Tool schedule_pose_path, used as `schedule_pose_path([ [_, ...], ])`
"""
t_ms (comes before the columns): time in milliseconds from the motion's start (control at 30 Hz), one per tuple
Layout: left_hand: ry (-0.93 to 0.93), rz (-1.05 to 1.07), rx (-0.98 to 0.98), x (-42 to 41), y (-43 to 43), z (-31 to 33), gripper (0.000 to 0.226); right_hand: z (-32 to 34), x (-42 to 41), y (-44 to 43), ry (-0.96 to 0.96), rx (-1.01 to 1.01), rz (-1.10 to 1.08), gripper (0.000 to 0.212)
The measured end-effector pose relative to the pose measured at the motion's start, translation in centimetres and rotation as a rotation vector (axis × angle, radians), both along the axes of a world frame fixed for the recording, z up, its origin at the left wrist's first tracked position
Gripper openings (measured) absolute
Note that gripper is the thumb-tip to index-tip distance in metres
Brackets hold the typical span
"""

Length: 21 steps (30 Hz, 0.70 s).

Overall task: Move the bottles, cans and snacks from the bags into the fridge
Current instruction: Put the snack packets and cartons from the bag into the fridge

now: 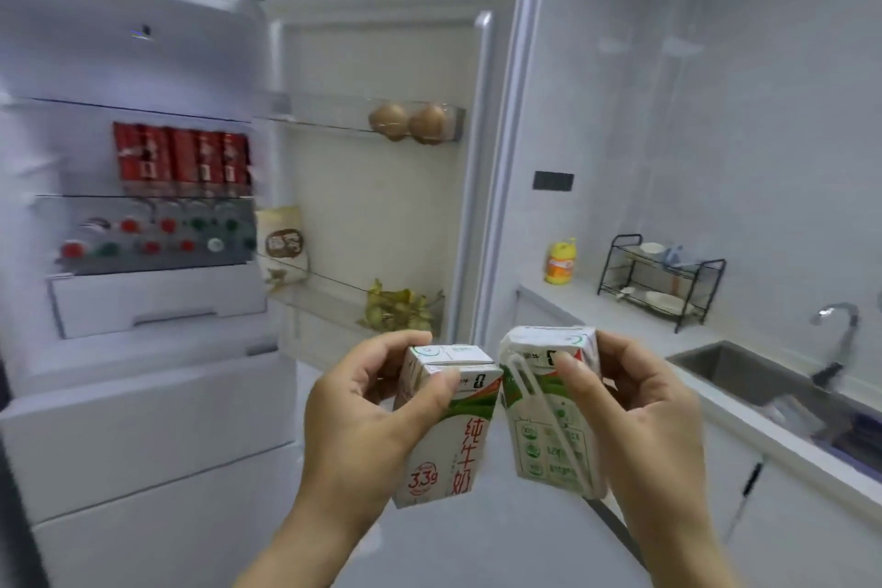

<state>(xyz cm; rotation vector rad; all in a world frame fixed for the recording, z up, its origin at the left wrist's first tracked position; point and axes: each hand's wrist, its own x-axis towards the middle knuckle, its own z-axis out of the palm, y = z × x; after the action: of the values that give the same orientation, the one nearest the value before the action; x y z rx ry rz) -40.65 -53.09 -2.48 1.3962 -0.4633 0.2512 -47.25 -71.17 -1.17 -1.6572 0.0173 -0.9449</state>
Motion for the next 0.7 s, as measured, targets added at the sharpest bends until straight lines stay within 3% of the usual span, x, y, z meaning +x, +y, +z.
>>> schedule_pose_path([
  [367,-0.038,0.427,-0.033,0.2,11.5,1.4,0.043,1.1,9.2,10.9,-0.041,-0.003,0.460,0.041],
  [700,-0.103,0.497,-0.171,3.7,21.6,4.6,0.032,4.4,14.2,21.2,-0.133,-0.028,0.562,0.034],
])
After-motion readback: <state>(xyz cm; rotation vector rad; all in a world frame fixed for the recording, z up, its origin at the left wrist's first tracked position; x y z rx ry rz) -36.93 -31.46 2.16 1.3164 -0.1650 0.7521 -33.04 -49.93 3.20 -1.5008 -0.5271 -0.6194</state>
